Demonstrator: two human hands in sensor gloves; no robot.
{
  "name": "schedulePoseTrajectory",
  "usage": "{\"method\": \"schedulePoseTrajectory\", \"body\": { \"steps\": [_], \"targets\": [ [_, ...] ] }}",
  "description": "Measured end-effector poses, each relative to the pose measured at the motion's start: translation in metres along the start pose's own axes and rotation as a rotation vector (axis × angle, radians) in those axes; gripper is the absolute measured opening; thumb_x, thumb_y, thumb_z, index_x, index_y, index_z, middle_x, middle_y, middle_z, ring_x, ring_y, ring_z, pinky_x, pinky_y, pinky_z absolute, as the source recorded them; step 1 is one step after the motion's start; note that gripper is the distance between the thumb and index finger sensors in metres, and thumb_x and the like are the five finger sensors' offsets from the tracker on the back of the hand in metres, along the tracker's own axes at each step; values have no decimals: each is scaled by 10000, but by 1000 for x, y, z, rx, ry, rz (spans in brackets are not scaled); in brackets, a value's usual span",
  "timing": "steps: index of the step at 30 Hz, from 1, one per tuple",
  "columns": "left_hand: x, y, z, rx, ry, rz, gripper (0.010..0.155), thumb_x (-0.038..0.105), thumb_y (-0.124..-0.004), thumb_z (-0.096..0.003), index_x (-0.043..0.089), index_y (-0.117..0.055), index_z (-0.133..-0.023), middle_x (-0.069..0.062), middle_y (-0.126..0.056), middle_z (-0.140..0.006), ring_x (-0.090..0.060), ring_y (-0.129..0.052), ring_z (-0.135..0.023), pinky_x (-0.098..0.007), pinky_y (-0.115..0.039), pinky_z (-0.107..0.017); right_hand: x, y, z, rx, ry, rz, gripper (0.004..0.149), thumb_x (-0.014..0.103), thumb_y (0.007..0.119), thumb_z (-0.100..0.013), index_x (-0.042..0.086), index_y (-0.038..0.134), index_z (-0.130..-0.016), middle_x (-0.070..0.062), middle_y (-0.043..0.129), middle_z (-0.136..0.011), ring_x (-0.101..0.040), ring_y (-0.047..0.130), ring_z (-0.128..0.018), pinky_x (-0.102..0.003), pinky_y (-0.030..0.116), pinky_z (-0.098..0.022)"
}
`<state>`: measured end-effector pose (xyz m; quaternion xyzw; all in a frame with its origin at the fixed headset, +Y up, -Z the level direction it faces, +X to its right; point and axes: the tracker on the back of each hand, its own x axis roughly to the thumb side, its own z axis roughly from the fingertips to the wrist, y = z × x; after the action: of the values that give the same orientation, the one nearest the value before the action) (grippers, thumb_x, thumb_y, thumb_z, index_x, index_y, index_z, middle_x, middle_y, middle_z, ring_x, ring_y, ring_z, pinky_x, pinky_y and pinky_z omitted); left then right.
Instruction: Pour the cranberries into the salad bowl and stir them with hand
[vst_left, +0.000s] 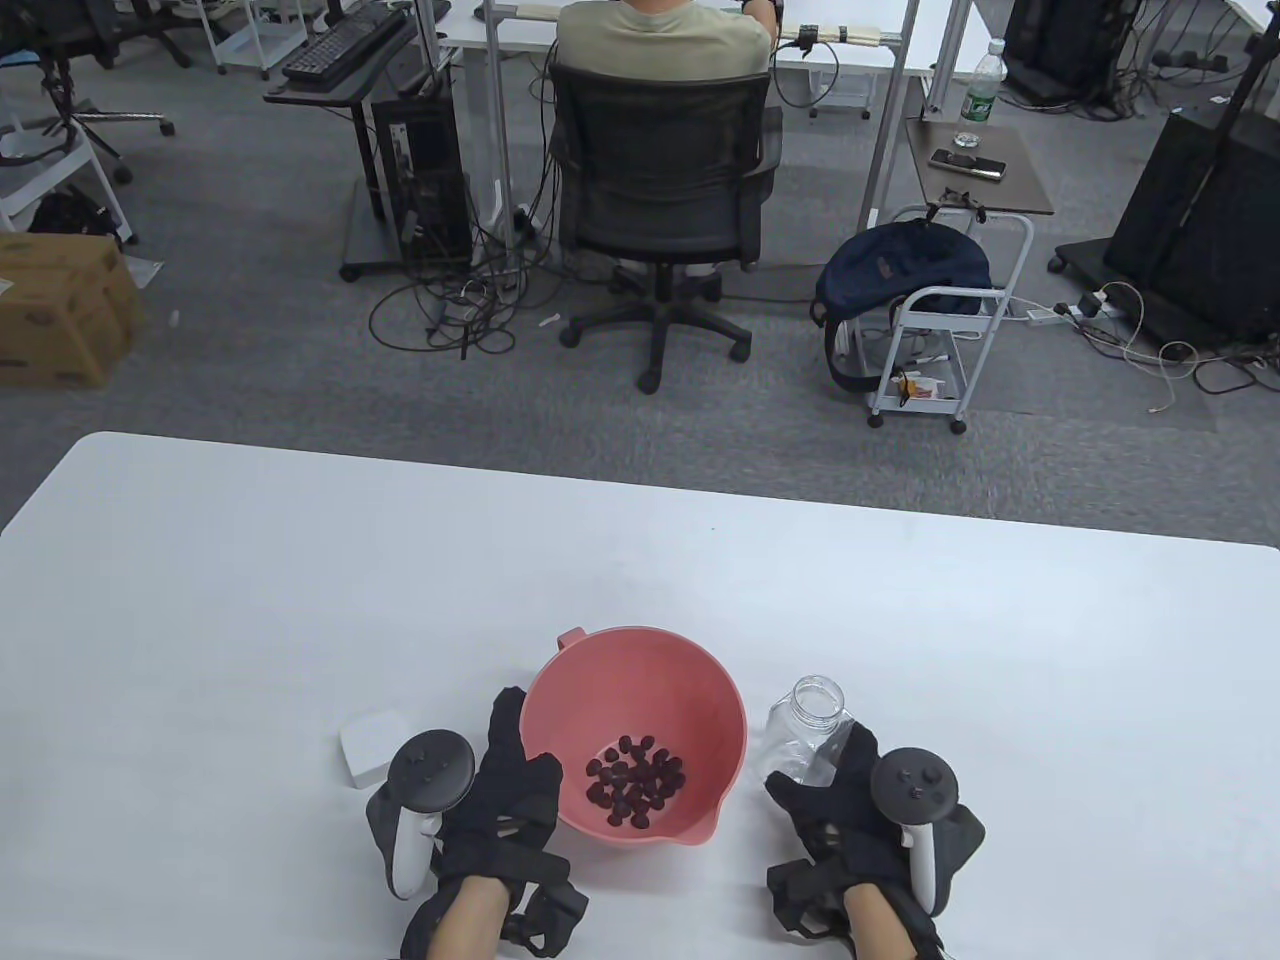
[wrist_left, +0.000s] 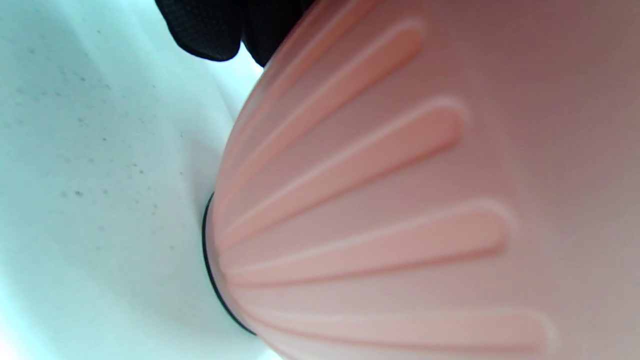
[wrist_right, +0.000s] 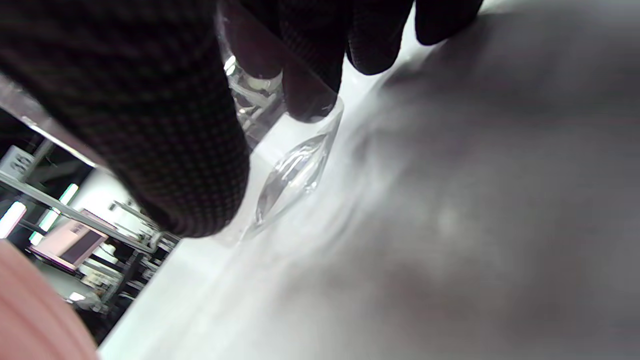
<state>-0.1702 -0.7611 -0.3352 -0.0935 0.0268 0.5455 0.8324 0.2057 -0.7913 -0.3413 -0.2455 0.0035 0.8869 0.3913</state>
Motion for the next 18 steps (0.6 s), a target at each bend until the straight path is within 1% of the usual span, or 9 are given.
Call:
{"method": "schedulePoseTrajectory", "body": {
  "steps": [4, 9, 11, 12, 13, 14, 18],
  "targets": [
    [0, 0, 0, 0, -1, -4, 778, 303, -653, -569, 238, -130, -1142, -113, -396, -1233, -388, -588, -1102, -548, -589, -779, 0, 3, -1, 5, 27, 66, 939, 498, 1083, -277, 326, 510, -1000, 29, 792, -1043, -262, 570, -1079, -500, 490, -790],
    [1, 0, -1, -7, -1, -5, 778, 306, -652, -571, 240, -129, -1143, -112, -395, -1234, -389, -585, -1102, -547, -587, -781, -1, 3, -1, 18, 51, 88, 949, 503, 1080, -276, 340, 492, -1002, 43, 769, -1057, -247, 513, -1100, -492, 440, -808],
    [1, 0, -1, -9, -1, -7, 777, 307, -651, -571, 241, -130, -1143, -111, -395, -1234, -387, -586, -1103, -547, -588, -781, -1, 3, 0, 15, 49, 92, 953, 500, 1074, -276, 337, 487, -1009, 31, 759, -1062, -264, 506, -1097, -498, 439, -805],
    [1, 0, -1, -9, 0, -8, 777, 307, -652, -571, 241, -129, -1143, -111, -394, -1234, -387, -586, -1103, -547, -587, -781, 0, 2, 2, 8, 38, 92, 978, 507, 1071, -271, 327, 470, -1021, 1, 714, -1090, -297, 502, -1093, -512, 443, -799],
    [1, -1, -1, -9, 0, -8, 777, 307, -651, -572, 240, -130, -1143, -112, -394, -1234, -387, -585, -1103, -547, -588, -780, 0, 0, 4, 8, 25, 83, 1034, 520, 1075, -261, 315, 428, -1041, -21, 636, -1127, -336, 500, -1089, -540, 453, -791],
    [1, -1, -1, -8, 1, -10, 777, 307, -652, -571, 239, -131, -1144, -113, -396, -1234, -389, -587, -1102, -547, -588, -780, 3, -4, 7, 7, 8, 60, 1071, 530, 1075, -257, 296, 395, -1050, -37, 572, -1149, -344, 481, -1091, -569, 470, -781],
    [1, -1, -2, -5, 4, -14, 777, 307, -650, -573, 239, -127, -1144, -113, -394, -1234, -389, -585, -1103, -547, -587, -781, 20, -24, 22, -53, -93, 20, 1106, 543, 1071, -262, 263, 356, -1059, -65, 484, -1167, -362, 438, -1093, -571, 477, -777]
  ]
}}
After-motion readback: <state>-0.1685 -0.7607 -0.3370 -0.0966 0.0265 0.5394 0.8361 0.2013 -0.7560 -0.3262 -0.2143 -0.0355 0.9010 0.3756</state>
